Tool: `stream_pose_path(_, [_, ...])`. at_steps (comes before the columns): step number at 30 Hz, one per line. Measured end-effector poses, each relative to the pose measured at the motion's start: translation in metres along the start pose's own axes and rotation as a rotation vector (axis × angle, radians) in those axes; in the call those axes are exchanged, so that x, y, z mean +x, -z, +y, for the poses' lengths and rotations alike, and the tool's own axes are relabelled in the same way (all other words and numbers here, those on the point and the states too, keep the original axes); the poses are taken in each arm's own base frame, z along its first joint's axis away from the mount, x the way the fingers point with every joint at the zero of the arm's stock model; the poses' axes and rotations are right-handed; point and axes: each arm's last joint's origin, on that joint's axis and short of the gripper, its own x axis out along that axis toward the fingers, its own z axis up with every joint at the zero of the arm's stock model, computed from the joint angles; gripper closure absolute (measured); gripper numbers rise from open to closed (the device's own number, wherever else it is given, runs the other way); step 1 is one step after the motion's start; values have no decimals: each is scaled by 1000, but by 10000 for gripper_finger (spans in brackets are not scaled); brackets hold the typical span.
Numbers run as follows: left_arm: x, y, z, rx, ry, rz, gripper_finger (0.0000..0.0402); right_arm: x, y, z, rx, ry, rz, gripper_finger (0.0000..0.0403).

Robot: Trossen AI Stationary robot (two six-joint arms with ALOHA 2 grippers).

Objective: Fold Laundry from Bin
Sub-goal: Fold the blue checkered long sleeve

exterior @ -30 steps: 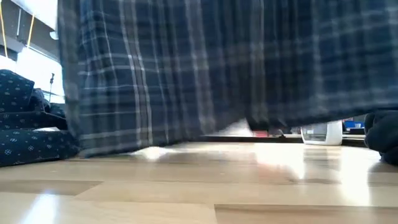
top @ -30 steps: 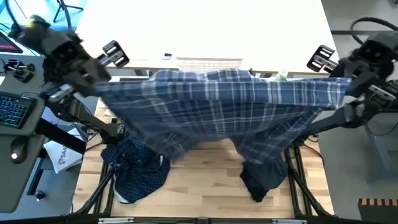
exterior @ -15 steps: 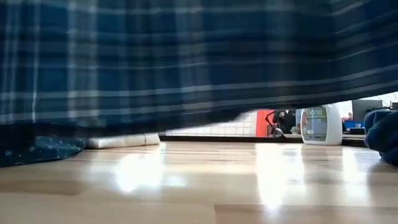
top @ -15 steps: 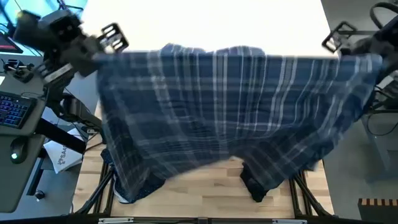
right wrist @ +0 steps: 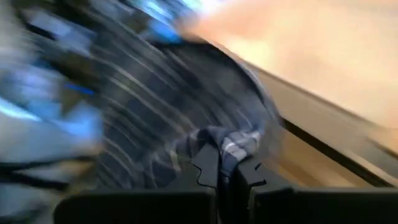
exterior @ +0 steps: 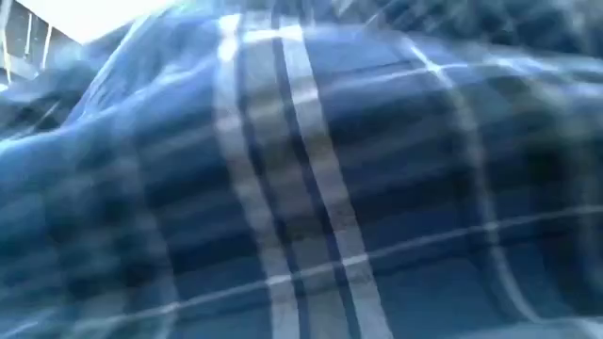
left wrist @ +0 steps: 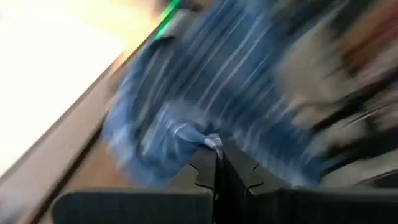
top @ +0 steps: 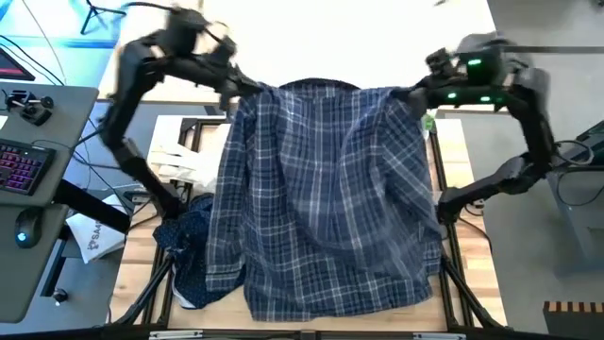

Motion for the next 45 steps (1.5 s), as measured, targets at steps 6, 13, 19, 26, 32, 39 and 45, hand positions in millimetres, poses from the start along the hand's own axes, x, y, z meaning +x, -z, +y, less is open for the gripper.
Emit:
stream_pose_path(6, [72, 25, 47, 87, -486, 462, 401, 91, 30, -40, -42, 332, 315, 402])
stream_pose_path(13, [134, 62, 76, 70, -530, 678, 401, 176, 77, -74, -71, 380, 379, 402])
stream_pose_path(19, [175, 100, 102, 118, -695, 729, 401, 210, 103, -91, -72, 489, 275, 402])
stream_pose_path(26, [200, 129, 123, 132, -895, 697, 401, 225, 119, -105, -82, 632, 189, 402])
stream_pose_path(32, [198, 156, 142, -5, -952, 747, 386, 235, 133, -111, -170, 618, 201, 380])
stream_pose_path(39, [181, 169, 157, -156, -899, 830, 315, 221, 124, -108, -212, 665, 244, 257])
stream_pose_path(45, [147, 150, 138, -162, -914, 749, 278, 172, 107, -82, -149, 484, 328, 200])
